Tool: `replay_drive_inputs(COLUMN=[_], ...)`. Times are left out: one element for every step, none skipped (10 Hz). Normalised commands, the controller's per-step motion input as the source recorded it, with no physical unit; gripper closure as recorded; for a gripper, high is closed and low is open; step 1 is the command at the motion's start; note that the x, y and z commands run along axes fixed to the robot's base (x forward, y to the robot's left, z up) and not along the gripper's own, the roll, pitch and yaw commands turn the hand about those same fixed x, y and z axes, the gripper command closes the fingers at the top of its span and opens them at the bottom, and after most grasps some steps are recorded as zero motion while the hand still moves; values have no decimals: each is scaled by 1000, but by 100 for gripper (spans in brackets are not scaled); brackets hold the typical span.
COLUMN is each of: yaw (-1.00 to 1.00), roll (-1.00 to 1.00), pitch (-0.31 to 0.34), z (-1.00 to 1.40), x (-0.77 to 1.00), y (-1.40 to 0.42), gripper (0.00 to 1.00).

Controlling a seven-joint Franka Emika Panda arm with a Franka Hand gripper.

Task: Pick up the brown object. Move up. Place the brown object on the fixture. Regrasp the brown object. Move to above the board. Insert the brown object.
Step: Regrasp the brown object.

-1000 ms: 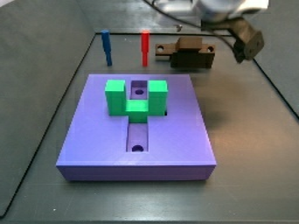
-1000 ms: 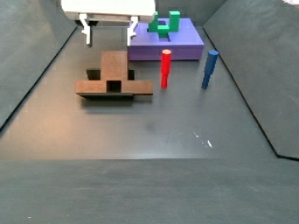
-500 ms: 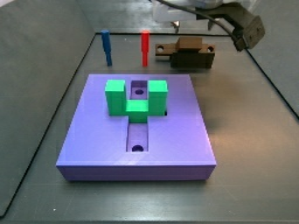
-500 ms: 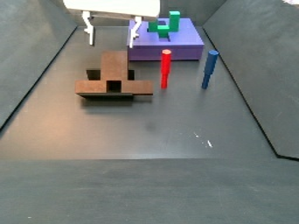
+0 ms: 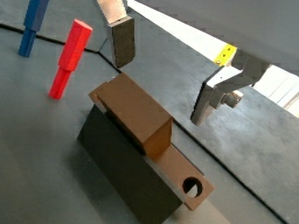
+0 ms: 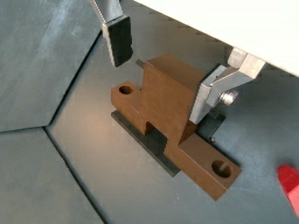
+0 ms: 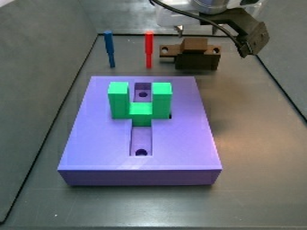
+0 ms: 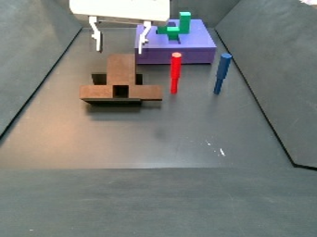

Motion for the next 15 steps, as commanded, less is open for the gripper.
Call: replay_drive_inputs(yaw=[63, 77, 103, 80, 57, 57, 100, 134, 166, 100, 29, 23, 0, 0, 0], roll=[-223, -177, -143, -83, 0, 86, 454, 789, 911, 494, 189, 77, 74, 97, 11], pitch=[111, 103, 46, 43, 40, 97, 180, 243, 260, 180, 71, 60, 100, 94, 71], z=[-143, -231, -334, -311, -334, -300, -197, -163, -134, -143, -129, -34, 0, 0, 0], x=[286, 223, 71, 0, 0, 0, 109, 140, 109, 57, 0, 0, 14, 0, 0], y=[0, 0, 0, 0, 0, 0, 0, -26, -66, -57, 0, 0, 0, 0, 0], gripper=[0, 0, 0, 0, 0, 0, 0, 0, 0, 0, 0, 0, 0, 0, 0])
